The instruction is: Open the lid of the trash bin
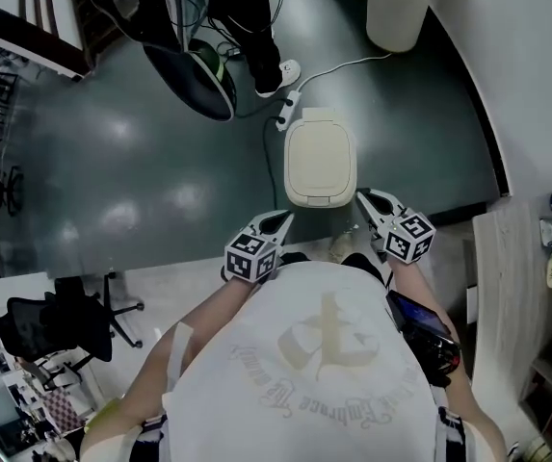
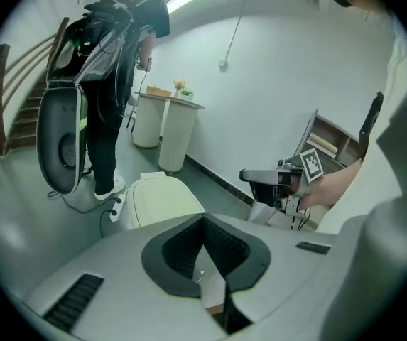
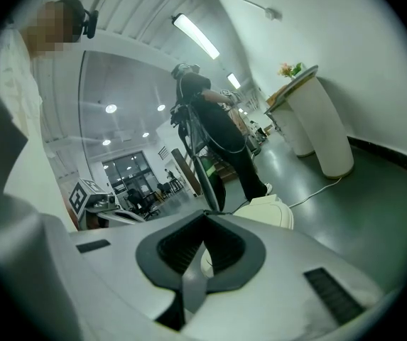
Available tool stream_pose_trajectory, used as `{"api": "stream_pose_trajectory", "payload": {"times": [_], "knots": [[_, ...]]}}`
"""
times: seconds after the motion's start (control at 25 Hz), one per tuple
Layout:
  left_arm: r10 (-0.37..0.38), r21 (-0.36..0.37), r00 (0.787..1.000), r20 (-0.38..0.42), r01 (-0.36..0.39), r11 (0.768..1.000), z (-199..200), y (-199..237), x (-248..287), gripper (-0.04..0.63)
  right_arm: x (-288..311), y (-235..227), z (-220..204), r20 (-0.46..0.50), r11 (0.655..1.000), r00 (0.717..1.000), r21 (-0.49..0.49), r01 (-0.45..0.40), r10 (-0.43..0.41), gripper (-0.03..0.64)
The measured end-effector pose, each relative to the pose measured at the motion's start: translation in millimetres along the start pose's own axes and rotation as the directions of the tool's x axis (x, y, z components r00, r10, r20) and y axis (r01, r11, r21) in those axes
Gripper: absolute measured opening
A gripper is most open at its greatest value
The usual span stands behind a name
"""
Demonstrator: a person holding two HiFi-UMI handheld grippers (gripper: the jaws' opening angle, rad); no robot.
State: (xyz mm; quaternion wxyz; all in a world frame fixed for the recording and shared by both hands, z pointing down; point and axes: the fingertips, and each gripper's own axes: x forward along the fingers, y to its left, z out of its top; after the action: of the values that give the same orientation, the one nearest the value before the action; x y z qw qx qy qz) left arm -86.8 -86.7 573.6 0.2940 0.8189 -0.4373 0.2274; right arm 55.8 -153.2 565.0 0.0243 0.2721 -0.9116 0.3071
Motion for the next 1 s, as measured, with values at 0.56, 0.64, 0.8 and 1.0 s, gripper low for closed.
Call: {"api": "stream_pose_trajectory", "payload": {"times": [0.56,0.64,0.8,1.0], "knots": [[0.027,0.002,0.998,-0.064,-0.026,1.0,2,2,38,0.015,21,-28,-3,-0.074,0.998,0.995,0.007,-0.06,0.06,0.005],[0.027,-0.002,0.997,-0.075,-0.028,1.0,-2,2,40,0.015,23,-28,-5,-0.08,0.998,0.995,0.011,-0.064,0.065,0.005],[0.018,-0.013,0.995,-0.097,-0.019,1.0,-7,2,44,0.015,25,-27,-7,-0.081,0.998,0.995,0.019,-0.06,0.061,0.005],[-0.001,-0.025,0.992,-0.128,-0.002,1.0,-13,5,60,0.015,24,-36,-12,-0.075,0.999,0.997,0.043,-0.031,0.034,0.005]]}}
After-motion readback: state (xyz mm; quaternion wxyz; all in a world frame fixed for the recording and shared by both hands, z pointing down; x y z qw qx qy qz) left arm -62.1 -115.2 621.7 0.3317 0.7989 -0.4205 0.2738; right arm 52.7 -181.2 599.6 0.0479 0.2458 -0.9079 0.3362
